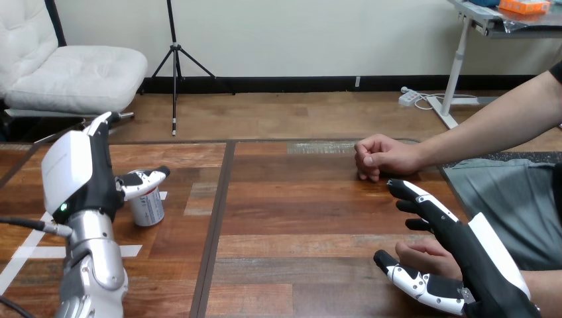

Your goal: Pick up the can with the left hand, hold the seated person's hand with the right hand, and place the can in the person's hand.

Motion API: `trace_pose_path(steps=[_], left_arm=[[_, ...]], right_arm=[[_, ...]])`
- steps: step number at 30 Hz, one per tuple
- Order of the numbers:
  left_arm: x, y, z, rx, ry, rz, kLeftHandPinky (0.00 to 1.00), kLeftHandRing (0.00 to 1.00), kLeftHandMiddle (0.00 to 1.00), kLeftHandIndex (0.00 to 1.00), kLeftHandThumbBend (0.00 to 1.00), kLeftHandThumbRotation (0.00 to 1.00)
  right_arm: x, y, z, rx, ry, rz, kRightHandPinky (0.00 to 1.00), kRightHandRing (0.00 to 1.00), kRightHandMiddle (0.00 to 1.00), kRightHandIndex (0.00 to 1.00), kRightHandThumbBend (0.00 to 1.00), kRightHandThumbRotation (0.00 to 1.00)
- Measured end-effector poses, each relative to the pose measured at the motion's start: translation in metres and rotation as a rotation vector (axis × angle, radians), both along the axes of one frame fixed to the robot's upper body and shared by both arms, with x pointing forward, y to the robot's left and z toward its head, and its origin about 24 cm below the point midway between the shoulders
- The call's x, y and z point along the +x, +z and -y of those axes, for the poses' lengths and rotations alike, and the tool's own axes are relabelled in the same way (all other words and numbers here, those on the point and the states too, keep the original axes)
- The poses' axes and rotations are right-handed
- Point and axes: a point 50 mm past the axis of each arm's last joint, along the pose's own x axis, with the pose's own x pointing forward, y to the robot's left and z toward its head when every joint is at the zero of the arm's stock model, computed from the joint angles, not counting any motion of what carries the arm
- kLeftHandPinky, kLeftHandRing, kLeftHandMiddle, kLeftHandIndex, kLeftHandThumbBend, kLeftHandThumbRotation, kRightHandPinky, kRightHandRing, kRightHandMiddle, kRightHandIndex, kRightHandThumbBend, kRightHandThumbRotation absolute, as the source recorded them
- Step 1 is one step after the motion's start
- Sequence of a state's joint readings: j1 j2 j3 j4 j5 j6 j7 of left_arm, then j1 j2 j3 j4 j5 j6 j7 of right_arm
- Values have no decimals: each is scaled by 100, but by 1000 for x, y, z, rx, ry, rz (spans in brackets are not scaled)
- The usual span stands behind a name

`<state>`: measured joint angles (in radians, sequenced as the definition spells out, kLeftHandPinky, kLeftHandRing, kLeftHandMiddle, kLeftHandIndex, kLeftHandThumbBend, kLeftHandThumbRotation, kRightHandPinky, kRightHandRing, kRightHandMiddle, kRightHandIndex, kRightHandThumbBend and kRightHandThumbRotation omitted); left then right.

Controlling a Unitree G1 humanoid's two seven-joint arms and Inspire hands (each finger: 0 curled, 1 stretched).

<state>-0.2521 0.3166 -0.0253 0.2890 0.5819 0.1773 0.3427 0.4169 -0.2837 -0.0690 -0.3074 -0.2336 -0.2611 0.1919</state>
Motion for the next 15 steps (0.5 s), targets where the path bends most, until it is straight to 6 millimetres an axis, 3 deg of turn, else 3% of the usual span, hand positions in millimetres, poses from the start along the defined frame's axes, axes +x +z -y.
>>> trace_pose_path(steps=[15], left_arm=[[5, 4, 0, 4, -13, -9, 65, 78, 84, 83, 80, 16]], right_arm=[[0, 0, 0, -1, 0, 0, 83, 89, 91, 90, 43, 10]])
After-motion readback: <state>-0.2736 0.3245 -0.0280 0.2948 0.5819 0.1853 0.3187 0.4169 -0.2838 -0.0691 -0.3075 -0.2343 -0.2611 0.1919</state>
